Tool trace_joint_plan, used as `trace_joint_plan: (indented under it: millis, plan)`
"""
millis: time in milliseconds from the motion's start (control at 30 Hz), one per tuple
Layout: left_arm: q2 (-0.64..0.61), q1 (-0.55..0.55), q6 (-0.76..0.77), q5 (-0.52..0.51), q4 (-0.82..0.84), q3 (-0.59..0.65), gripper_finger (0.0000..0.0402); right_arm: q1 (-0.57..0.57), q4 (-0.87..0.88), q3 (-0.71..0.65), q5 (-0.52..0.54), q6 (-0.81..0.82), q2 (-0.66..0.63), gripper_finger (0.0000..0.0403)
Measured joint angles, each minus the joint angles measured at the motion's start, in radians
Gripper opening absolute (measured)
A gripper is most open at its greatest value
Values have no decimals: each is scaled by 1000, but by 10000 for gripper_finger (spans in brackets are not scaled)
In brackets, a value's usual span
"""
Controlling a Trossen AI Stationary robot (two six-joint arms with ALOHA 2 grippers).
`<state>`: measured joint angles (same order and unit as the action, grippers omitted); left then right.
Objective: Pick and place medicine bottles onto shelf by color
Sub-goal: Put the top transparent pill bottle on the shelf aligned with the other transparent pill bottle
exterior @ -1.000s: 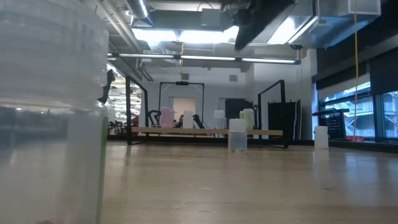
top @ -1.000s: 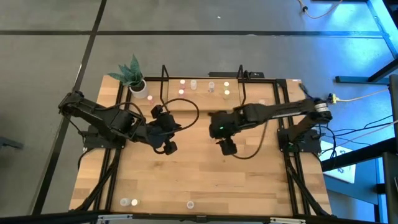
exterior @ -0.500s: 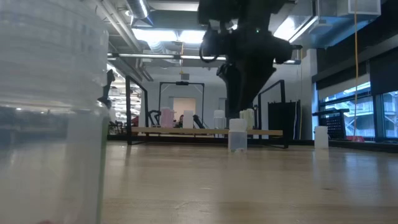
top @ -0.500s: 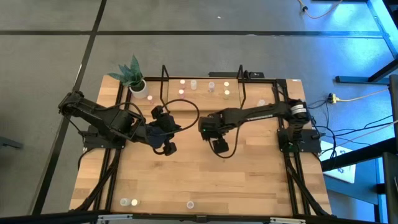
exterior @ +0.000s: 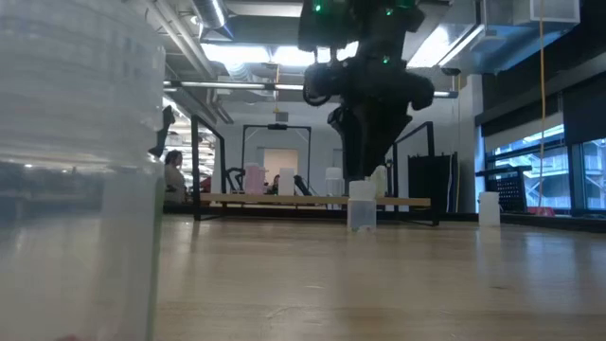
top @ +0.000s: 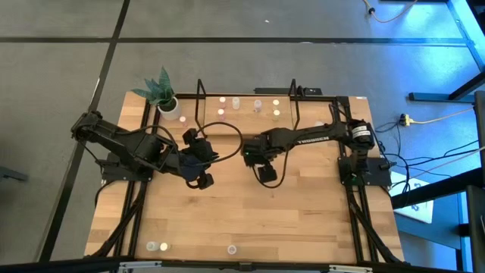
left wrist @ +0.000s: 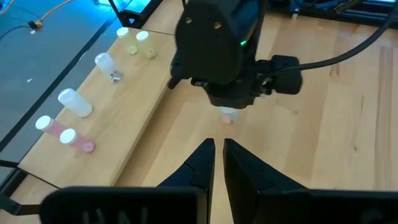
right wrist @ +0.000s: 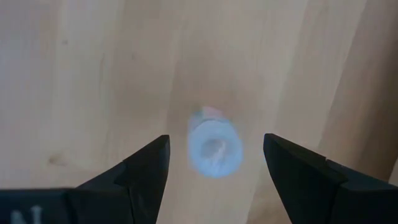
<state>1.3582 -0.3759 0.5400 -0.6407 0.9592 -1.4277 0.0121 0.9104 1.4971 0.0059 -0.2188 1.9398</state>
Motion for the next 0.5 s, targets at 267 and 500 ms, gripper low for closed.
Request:
trace_joint_plan:
  millis: [267,500]
  plan:
    - [0,0,0,0,0,0,27,17,-17,-23,-34,-3,32,260]
    - [-1,0,0,0,0,0,28,17,-75,-103,-34,1,32,260]
